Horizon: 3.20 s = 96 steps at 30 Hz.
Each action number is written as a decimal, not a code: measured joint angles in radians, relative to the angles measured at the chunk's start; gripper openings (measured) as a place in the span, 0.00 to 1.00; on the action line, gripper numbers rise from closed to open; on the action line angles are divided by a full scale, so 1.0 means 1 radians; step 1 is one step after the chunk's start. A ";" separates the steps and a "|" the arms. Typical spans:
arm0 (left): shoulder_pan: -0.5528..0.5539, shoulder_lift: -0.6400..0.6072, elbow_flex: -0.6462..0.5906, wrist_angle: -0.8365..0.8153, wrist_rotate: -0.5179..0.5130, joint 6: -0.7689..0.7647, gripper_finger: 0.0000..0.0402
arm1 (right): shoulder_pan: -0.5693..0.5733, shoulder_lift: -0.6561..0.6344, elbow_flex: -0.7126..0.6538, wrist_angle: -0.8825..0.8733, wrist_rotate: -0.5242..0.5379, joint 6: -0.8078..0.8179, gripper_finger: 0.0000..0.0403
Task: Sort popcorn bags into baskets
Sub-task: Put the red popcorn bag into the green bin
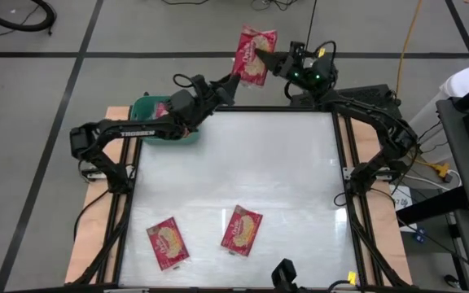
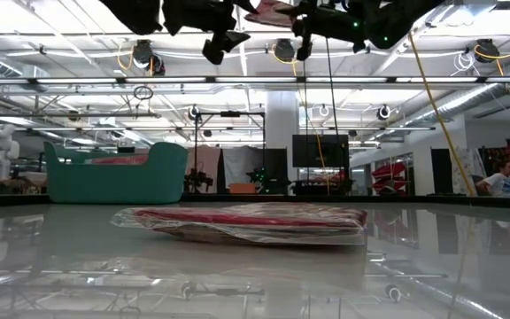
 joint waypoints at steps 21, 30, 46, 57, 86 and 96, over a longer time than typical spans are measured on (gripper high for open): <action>0.222 -0.025 -0.002 -0.035 0.468 -0.053 0.07 | 0.063 0.028 -0.033 -0.047 0.132 -0.050 0.09; 0.369 -0.216 0.000 -0.548 0.723 0.027 0.05 | 0.040 -0.021 -0.033 -0.350 -0.139 -0.025 0.32; 0.356 -0.389 0.000 -1.078 0.988 0.192 0.07 | 0.049 -0.125 -0.032 -0.816 -0.298 -0.310 0.45; 0.253 -0.386 0.000 -1.095 0.991 0.192 0.06 | 0.164 -0.109 -0.032 -0.700 -0.295 -0.315 0.45; 0.196 -0.392 0.000 -1.066 0.771 0.082 0.29 | 0.119 -0.103 -0.032 -0.719 -0.275 -0.342 0.01; 0.143 -0.394 0.001 -0.973 0.496 -0.144 0.68 | -0.023 -0.103 -0.033 -0.569 -0.328 -0.198 0.00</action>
